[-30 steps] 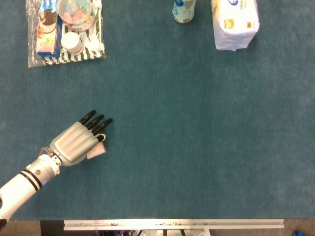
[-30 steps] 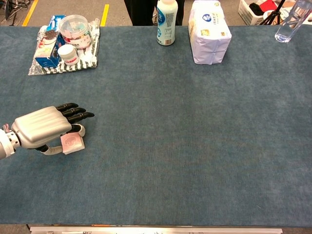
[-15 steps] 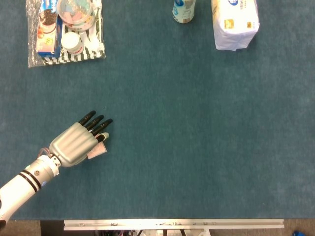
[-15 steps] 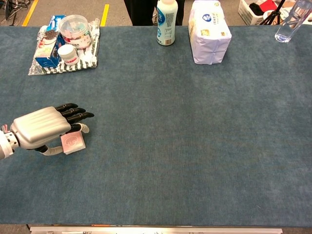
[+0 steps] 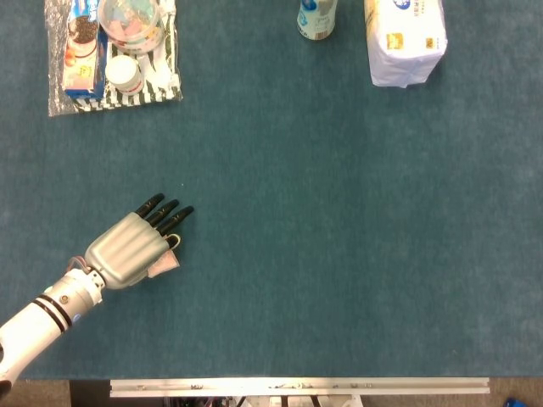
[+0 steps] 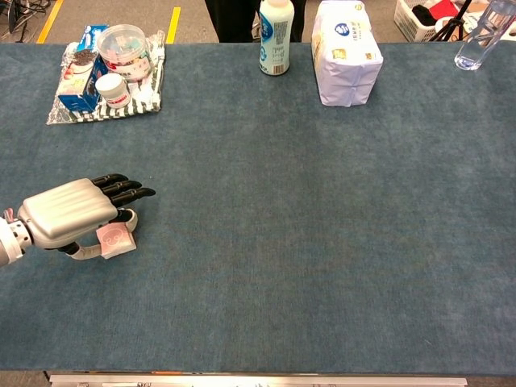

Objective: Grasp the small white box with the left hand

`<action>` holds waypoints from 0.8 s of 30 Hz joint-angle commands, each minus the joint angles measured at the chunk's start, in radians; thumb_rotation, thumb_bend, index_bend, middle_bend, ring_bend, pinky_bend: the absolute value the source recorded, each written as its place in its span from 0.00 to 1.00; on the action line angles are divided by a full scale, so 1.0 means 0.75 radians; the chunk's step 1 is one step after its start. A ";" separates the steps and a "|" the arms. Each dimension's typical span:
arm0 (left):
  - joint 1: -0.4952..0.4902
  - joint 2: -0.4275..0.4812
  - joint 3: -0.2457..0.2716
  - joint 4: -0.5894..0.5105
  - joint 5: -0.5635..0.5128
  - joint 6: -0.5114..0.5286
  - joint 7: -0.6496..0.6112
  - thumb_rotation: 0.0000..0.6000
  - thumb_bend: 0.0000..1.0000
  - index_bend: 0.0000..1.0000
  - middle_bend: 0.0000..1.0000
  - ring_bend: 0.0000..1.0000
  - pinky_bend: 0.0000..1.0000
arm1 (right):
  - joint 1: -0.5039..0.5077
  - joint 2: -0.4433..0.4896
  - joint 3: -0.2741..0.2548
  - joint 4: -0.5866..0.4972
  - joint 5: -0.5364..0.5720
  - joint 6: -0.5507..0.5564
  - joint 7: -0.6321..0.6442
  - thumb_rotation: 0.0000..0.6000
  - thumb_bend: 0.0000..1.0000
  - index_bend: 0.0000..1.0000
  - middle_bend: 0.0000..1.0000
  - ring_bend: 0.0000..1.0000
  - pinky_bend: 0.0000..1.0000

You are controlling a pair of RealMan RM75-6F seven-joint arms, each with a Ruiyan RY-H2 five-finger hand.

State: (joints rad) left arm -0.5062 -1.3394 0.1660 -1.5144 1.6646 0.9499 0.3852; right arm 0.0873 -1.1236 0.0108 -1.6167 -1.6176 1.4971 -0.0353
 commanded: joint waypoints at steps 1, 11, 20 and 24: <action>-0.003 0.001 0.001 -0.003 -0.002 -0.004 -0.001 1.00 0.29 0.36 0.00 0.00 0.09 | 0.000 0.000 0.000 -0.001 0.000 0.000 0.000 1.00 0.06 0.61 0.53 0.34 0.21; -0.005 0.004 0.001 -0.013 -0.011 -0.005 0.008 1.00 0.29 0.18 0.00 0.00 0.09 | -0.002 0.002 0.000 -0.003 -0.003 0.005 0.003 1.00 0.06 0.61 0.53 0.33 0.21; 0.000 0.004 0.001 -0.012 -0.031 -0.011 0.027 1.00 0.29 0.52 0.00 0.00 0.09 | -0.002 0.003 0.000 -0.003 -0.003 0.005 0.002 1.00 0.06 0.61 0.53 0.34 0.21; 0.000 0.006 0.003 -0.018 -0.033 -0.010 0.012 1.00 0.29 0.43 0.00 0.00 0.09 | -0.003 0.003 0.000 -0.004 -0.003 0.005 0.002 1.00 0.06 0.61 0.53 0.34 0.21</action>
State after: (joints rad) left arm -0.5060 -1.3353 0.1683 -1.5268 1.6407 0.9427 0.3967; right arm 0.0852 -1.1214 0.0106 -1.6197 -1.6202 1.5006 -0.0339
